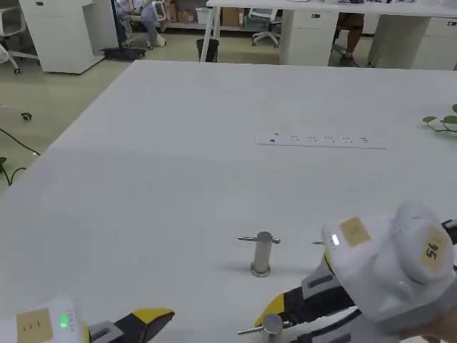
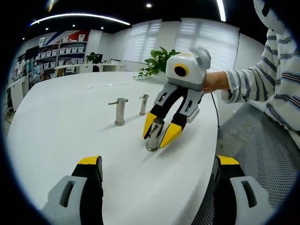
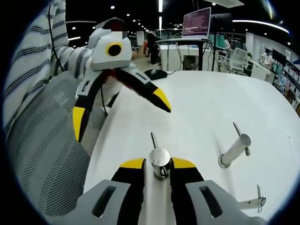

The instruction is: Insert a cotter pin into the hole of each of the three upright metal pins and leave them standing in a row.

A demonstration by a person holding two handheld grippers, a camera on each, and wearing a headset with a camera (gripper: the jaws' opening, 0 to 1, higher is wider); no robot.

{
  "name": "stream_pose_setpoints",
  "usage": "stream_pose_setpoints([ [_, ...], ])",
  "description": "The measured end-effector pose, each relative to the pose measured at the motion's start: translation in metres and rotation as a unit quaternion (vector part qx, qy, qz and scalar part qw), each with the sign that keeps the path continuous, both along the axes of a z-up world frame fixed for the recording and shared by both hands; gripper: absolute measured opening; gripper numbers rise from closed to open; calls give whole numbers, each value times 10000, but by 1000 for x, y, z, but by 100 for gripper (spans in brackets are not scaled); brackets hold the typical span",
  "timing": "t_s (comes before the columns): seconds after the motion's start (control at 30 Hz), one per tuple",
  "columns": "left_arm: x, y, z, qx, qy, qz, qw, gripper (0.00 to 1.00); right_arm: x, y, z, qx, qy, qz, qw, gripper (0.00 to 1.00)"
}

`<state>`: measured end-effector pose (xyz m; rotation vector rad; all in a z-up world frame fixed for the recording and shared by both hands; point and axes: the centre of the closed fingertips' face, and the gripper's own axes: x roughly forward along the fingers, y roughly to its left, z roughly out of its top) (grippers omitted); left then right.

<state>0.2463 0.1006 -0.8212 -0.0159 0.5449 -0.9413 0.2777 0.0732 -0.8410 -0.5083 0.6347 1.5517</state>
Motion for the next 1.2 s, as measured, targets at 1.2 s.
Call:
stream_pose_setpoints([
  [1.2,-14,-9,1,166,104,-149,9997,99,3,2,3,280,-194,139,9993,14],
])
